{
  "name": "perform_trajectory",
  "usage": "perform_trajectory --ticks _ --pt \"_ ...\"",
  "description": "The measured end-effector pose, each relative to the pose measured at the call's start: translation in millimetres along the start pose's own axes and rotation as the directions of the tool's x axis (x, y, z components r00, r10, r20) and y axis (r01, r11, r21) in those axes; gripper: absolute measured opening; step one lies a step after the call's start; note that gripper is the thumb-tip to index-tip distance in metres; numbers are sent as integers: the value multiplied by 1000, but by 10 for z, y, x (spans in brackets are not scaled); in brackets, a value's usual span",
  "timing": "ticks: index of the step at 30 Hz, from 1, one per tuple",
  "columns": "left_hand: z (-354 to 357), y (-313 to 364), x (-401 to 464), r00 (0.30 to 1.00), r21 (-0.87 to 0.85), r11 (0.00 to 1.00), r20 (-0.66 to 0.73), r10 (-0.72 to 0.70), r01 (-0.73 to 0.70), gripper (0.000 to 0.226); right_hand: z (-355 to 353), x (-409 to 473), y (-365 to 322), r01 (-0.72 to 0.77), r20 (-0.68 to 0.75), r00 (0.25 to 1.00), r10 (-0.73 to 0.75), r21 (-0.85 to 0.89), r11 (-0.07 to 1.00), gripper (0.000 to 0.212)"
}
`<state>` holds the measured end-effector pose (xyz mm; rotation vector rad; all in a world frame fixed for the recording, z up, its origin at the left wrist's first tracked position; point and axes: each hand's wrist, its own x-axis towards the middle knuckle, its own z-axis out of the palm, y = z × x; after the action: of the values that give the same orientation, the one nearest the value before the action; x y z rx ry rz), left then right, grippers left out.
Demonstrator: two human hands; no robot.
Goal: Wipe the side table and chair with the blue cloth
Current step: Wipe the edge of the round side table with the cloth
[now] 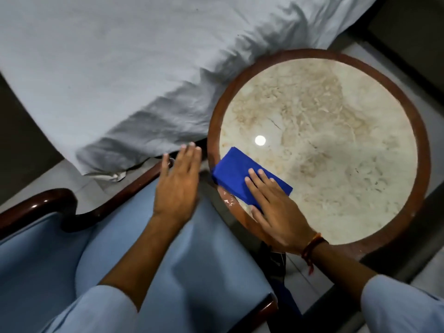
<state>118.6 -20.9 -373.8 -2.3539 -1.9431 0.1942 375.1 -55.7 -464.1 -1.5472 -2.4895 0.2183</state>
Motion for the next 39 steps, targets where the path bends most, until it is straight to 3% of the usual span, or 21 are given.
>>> perform_trajectory --ticks 2,6,10,12,15,20,24,30,39 --pt "252 161 422 994 4 996 -60 -87 88 69 351 121 733 -22 70 997 25 -50 999 63" --pt "829 111 996 937 -60 947 -135 -321 316 68 1124 348 1907 -56 154 985 80 -155 986 66" --pt "1701 286 1083 890 -157 876 81 -449 456 76 1948 387 2580 -257 154 948 277 -139 956 66" --pt "2115 489 1011 898 -142 894 185 -399 426 76 2425 202 2692 -323 176 923 342 -131 937 66" --pt "2363 620 1053 915 -108 918 190 -357 381 71 2872 -37 2686 -370 193 902 386 -116 922 65" --pt "2321 456 1356 949 -51 951 94 -301 306 72 3052 -134 2462 -364 209 906 369 -66 929 64" --pt "2198 195 1332 936 -40 936 28 -350 351 75 3109 -323 1990 -345 203 916 345 -37 938 65" --pt "2260 -243 1151 939 45 938 9 -343 343 73 3332 -870 1334 -325 241 919 313 10 946 69" --pt "2559 -400 586 921 76 924 86 -380 374 74 3352 -1085 983 -309 289 909 300 -15 951 70"
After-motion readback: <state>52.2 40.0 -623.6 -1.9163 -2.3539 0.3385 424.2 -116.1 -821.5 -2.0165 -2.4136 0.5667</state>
